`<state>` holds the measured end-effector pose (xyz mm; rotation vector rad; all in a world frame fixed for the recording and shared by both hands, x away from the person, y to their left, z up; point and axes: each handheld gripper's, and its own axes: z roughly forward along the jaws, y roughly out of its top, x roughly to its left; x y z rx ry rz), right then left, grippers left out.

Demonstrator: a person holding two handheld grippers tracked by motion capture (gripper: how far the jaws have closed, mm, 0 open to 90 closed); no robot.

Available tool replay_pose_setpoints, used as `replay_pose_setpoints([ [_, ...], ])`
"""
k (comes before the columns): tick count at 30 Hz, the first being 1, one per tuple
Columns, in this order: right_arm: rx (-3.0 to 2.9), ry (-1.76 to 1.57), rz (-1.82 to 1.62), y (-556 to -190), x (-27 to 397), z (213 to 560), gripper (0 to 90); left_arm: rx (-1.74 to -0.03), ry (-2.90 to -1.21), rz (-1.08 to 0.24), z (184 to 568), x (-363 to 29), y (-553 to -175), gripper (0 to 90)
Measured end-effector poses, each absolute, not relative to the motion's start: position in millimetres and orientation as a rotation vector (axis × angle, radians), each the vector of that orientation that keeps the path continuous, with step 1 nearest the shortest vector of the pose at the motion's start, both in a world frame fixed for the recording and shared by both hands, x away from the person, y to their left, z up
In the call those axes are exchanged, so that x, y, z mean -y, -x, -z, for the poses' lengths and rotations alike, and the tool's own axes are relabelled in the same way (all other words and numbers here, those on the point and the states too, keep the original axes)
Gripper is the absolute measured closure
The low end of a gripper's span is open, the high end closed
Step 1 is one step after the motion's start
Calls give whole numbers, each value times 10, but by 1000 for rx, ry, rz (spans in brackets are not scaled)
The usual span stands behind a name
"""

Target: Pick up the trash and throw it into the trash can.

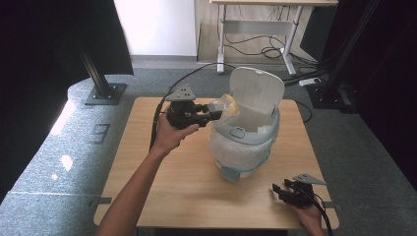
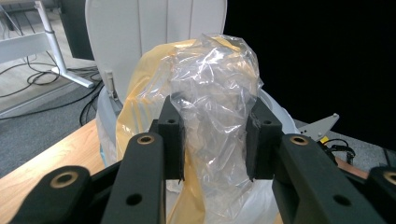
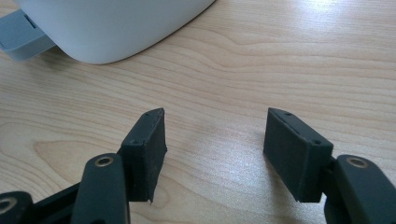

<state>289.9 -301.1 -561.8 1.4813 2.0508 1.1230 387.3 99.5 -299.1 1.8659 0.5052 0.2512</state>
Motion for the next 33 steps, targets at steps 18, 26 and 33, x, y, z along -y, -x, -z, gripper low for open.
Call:
replay_pose_setpoints([
  [18,-2050,-1486,-1126,-2900,3012,5617,384,-490,-1861,-209,2953,-802,-4023,638],
  [26,-2047,-1486,-1123,-2899,3009,5618,384,-481,-1858,-201,2902,-735,-4067,637],
  [33,-2050,-1486,-1124,-2899,3012,5618,383,-463,-1867,-198,2862,-625,-4102,634],
])
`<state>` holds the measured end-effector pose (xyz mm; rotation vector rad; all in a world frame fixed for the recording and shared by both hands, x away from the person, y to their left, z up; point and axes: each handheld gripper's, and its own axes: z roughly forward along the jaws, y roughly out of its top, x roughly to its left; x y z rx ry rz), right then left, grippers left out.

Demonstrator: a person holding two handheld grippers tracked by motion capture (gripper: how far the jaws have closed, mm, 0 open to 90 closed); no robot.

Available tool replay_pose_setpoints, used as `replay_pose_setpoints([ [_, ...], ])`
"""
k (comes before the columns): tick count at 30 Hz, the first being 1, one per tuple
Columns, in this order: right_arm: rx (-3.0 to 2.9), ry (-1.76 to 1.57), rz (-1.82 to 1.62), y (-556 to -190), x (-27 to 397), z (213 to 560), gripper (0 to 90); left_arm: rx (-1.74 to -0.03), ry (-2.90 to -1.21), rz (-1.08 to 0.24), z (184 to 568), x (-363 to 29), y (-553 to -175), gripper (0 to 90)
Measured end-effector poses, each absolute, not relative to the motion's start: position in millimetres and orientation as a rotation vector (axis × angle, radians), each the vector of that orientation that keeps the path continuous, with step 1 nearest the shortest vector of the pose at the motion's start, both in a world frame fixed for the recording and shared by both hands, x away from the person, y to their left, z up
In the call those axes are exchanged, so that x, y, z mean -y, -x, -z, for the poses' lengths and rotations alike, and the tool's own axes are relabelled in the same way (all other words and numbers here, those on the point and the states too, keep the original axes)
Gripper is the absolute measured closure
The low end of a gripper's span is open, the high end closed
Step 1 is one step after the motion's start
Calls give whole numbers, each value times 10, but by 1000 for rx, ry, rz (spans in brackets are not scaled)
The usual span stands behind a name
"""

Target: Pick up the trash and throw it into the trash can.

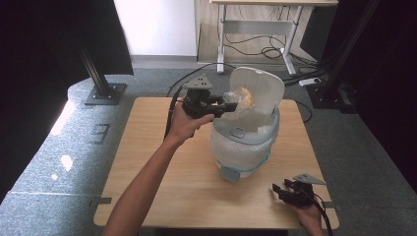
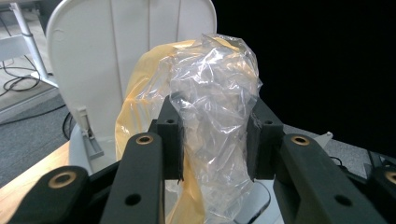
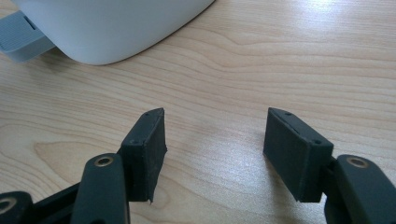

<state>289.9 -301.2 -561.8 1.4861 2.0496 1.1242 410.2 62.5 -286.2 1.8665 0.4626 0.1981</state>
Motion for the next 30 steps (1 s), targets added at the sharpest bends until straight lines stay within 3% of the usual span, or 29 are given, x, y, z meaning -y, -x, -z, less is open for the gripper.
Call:
replay_pose_setpoints([
  [30,-2045,-1494,-1127,-2899,3016,5618,383,-490,-1846,-159,2912,-396,-4280,618],
])
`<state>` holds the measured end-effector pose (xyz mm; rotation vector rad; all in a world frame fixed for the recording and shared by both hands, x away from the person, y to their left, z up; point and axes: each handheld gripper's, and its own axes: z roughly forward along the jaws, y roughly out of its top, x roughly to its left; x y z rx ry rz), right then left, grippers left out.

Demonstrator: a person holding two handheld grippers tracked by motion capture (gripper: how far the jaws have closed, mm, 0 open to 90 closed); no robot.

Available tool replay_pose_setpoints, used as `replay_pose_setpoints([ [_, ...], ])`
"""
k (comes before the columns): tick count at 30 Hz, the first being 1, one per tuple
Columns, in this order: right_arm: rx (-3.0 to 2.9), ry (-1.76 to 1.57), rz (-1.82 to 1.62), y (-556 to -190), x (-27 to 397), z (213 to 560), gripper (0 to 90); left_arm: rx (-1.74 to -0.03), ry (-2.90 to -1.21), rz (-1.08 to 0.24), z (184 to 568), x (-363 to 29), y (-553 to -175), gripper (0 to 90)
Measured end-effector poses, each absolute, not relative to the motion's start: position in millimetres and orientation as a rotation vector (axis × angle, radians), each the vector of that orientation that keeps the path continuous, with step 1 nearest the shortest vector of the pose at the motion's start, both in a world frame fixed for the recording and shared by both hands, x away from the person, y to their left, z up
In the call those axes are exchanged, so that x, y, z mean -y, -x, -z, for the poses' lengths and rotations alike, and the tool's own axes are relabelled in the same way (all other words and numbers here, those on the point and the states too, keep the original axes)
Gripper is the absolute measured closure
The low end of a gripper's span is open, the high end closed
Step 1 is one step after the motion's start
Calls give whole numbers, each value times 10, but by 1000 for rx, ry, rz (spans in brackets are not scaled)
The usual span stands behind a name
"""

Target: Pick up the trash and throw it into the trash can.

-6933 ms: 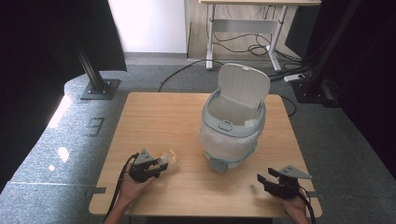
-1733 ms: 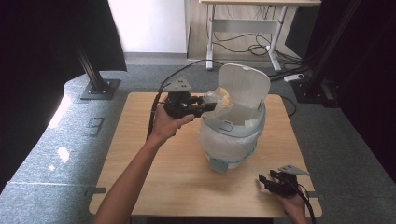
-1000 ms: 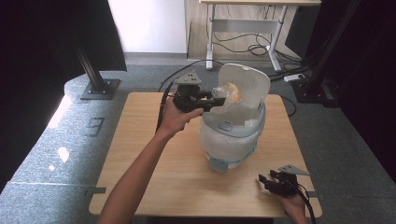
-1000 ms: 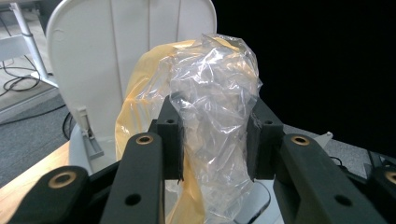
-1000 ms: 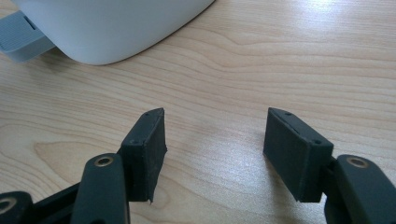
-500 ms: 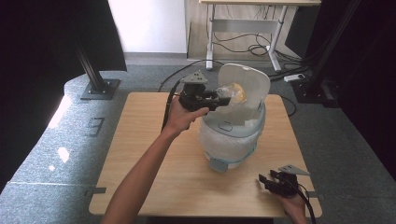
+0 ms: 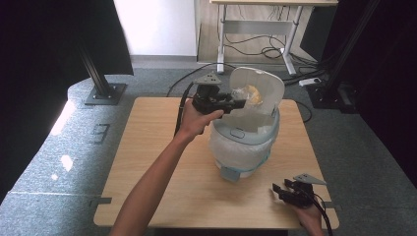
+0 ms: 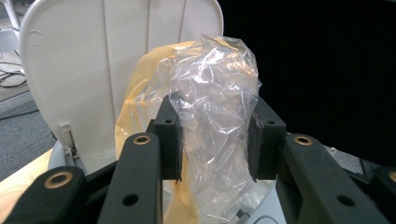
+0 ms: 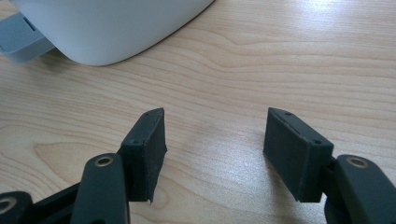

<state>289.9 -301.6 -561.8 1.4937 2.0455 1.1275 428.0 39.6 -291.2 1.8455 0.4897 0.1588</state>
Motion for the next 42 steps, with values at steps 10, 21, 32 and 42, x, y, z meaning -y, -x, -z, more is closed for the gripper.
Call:
replay_pose_setpoints([
  [10,-2044,-1496,-1133,-2891,3019,5619,383,-482,-1849,-156,2883,-244,-4323,609],
  [21,-2045,-1496,-1132,-2887,3018,5619,383,-503,-1826,-181,2865,-206,-4332,254],
  [32,-2047,-1490,-1127,-2880,3013,5618,382,-496,-1848,-213,2924,-461,-4170,237],
  [42,-2046,-1495,-1132,-2881,3017,5619,382,-510,-1847,-251,3024,-878,-3901,237],
])
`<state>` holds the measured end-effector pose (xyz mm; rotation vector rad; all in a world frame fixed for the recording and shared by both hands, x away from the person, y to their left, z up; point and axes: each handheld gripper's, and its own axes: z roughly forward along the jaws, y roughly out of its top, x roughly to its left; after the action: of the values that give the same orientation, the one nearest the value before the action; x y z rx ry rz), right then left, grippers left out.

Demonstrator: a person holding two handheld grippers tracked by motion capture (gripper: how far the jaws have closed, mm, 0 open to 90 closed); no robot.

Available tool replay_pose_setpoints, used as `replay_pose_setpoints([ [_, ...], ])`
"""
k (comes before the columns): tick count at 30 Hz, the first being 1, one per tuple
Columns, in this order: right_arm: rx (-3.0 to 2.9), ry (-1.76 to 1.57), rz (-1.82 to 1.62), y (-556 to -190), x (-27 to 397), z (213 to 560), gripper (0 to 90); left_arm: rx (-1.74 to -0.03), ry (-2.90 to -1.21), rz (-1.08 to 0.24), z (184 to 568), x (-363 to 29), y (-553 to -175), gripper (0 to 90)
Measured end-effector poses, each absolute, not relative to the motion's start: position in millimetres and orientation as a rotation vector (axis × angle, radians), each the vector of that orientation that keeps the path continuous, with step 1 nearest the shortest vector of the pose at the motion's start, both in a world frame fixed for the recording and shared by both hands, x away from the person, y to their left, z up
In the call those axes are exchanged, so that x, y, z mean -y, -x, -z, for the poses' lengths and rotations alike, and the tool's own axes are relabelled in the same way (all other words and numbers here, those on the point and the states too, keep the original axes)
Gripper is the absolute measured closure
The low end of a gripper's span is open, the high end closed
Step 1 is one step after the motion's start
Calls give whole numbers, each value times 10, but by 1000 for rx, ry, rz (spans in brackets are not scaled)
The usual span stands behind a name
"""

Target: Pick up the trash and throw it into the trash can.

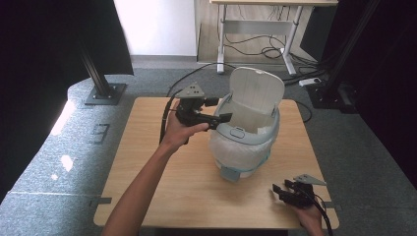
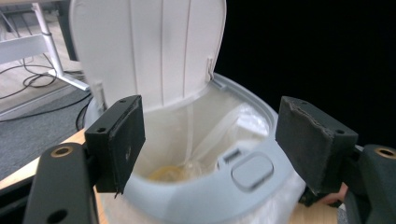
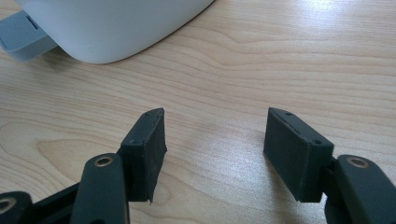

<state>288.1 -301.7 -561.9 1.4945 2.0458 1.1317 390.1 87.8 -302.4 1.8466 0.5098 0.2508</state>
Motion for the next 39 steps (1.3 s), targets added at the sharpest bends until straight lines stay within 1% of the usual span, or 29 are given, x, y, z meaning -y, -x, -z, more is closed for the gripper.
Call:
replay_pose_setpoints([
  [2,-2046,-1495,-1134,-2882,3020,5619,382,-512,-1846,-269,3050,-955,-3840,237],
  [8,-2048,-1492,-1132,-2890,3021,5619,382,-521,-1831,-269,3178,-1159,-3660,234],
  [15,-2052,-1491,-1136,-2895,3028,5618,382,-532,-1858,-293,3418,-1316,-3461,223],
  [16,-2054,-1488,-1135,-2896,3028,5618,382,-542,-1869,-311,3508,-1353,-3408,220],
  [18,-2054,-1489,-1136,-2896,3029,5618,382,-546,-1870,-312,3540,-1367,-3396,220],
  [29,-2051,-1489,-1137,-2900,3029,5621,382,-620,-1890,-320,4054,-1581,-3221,216],
  [34,-2049,-1489,-1132,-2898,3025,5621,382,-659,-1900,-292,4299,-1657,-3173,214],
  [39,-2049,-1491,-1137,-2899,3028,5621,382,-686,-1901,-286,4437,-1723,-3153,213],
])
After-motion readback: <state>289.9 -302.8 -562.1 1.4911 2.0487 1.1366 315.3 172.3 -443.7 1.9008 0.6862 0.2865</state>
